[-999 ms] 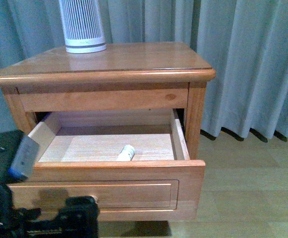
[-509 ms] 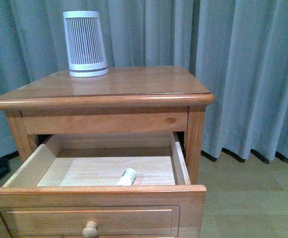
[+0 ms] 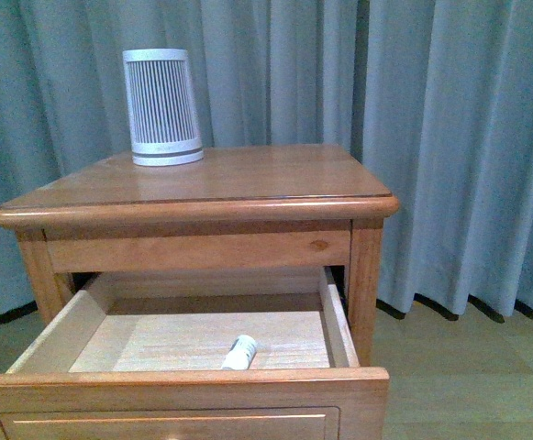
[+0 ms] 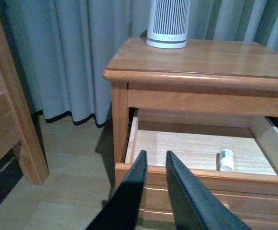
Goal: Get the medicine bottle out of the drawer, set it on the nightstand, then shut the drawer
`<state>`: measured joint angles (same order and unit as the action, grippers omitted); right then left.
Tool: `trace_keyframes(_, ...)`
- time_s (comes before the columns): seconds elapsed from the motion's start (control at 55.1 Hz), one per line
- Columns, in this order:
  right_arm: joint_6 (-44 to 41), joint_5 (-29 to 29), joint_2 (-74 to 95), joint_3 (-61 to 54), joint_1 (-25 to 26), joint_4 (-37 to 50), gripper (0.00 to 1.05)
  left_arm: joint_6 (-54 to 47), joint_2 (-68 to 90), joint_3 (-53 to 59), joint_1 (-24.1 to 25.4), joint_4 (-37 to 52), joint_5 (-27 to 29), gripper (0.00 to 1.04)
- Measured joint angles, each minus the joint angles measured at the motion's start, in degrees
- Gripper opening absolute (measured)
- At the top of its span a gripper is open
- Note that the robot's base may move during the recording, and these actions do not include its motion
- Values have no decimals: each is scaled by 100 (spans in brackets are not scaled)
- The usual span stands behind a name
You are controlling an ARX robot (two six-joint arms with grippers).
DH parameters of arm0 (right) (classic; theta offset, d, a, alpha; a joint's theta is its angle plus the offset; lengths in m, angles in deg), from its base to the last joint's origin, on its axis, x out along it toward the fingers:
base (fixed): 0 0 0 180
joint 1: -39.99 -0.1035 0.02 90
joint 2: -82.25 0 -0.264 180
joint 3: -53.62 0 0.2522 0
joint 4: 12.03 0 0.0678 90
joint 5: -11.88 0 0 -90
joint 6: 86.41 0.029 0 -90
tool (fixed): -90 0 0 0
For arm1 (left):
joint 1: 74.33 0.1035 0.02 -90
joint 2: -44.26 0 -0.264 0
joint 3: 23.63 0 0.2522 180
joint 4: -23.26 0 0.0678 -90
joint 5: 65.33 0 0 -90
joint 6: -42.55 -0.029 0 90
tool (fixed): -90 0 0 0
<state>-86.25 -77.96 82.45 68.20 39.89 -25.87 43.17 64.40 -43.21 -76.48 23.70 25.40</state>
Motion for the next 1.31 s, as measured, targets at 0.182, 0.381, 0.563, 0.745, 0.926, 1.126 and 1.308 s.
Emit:
trace_keyframes(0.182,0,2,-2,0,0,0,98,-2,-348,177,186,-149,-76,4)
trace_keyframes(0.381,0,-44,-4,-2,7,0,98,-2,-774,326,190,-413,-55,4)
trace_keyframes(0.563,0,-31,-4,-2,7,0,98,-4,-1805,527,195,-1329,-74,4)
trace_keyframes(0.745,584,-85,1899,1108,-343,-647,98,-4,-1969,527,195,-1405,-76,17)
trace_keyframes(0.926,374,20,4566,3405,-876,332,98,-4,-1978,527,195,-1408,-74,48)
trace_keyframes(1.126,339,240,7532,5582,-964,439,98,-4,-1978,527,195,-1408,-74,85)
trace_keyframes(1.308,577,568,9733,6714,-962,42,98,-15,-1978,527,195,-1408,-72,98)
